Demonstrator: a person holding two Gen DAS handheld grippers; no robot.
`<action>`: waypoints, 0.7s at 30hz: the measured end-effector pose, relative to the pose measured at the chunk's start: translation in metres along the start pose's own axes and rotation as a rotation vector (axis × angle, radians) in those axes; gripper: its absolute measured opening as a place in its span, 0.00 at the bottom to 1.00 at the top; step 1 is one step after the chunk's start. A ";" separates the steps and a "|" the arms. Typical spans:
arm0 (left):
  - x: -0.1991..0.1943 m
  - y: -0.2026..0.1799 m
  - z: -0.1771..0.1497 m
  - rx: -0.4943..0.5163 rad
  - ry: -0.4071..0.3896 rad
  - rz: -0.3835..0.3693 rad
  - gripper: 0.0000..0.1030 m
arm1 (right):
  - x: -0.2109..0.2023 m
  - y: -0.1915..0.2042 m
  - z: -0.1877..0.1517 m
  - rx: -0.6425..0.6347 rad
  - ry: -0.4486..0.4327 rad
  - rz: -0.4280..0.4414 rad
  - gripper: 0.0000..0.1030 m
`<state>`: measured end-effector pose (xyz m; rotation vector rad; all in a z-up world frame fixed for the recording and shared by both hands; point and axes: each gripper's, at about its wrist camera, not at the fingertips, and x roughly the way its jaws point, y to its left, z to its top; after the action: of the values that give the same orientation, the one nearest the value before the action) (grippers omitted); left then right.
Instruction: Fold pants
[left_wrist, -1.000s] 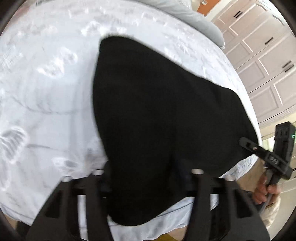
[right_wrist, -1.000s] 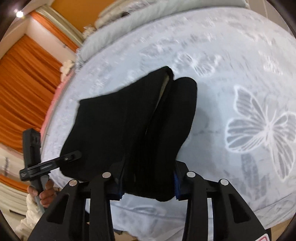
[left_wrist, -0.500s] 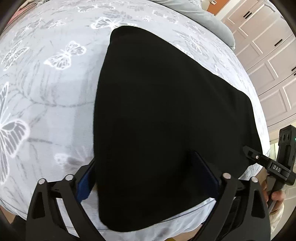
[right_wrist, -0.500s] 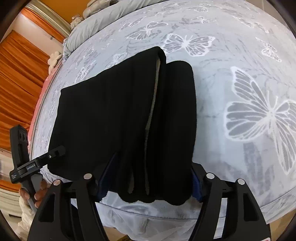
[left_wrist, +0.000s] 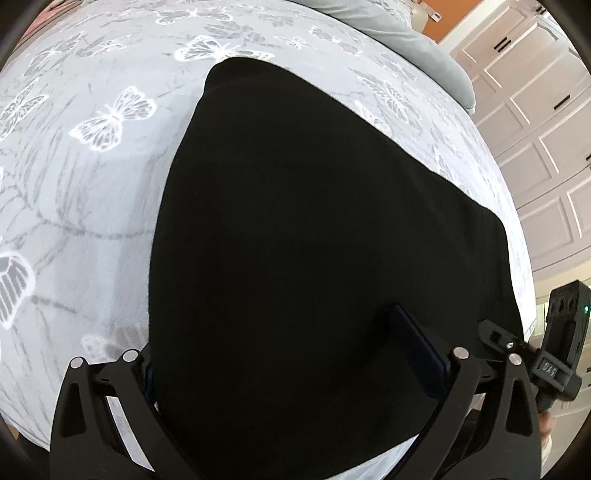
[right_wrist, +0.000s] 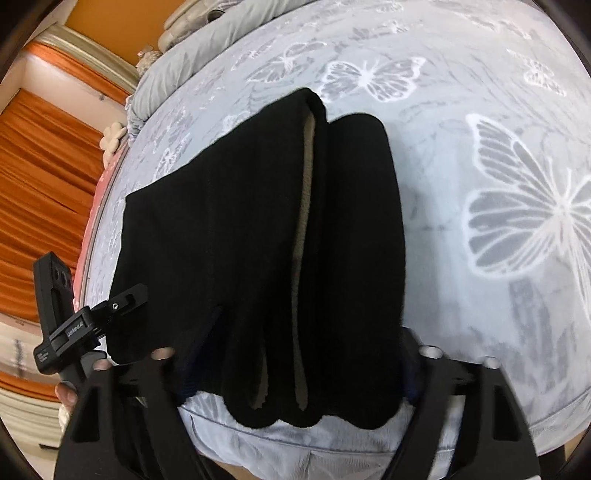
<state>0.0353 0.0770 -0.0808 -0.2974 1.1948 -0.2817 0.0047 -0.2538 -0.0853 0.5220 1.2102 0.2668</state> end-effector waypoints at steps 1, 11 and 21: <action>-0.001 0.000 0.000 0.002 -0.008 -0.006 0.82 | -0.003 0.000 0.000 0.000 -0.005 0.015 0.49; -0.009 0.016 -0.001 -0.041 0.011 -0.083 0.52 | -0.008 -0.004 0.003 -0.002 0.009 0.036 0.48; 0.011 -0.003 -0.003 -0.004 0.004 -0.030 0.95 | 0.005 -0.009 0.003 0.064 0.033 0.075 0.72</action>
<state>0.0358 0.0698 -0.0900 -0.3182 1.1960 -0.3063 0.0085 -0.2599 -0.0937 0.6212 1.2363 0.3019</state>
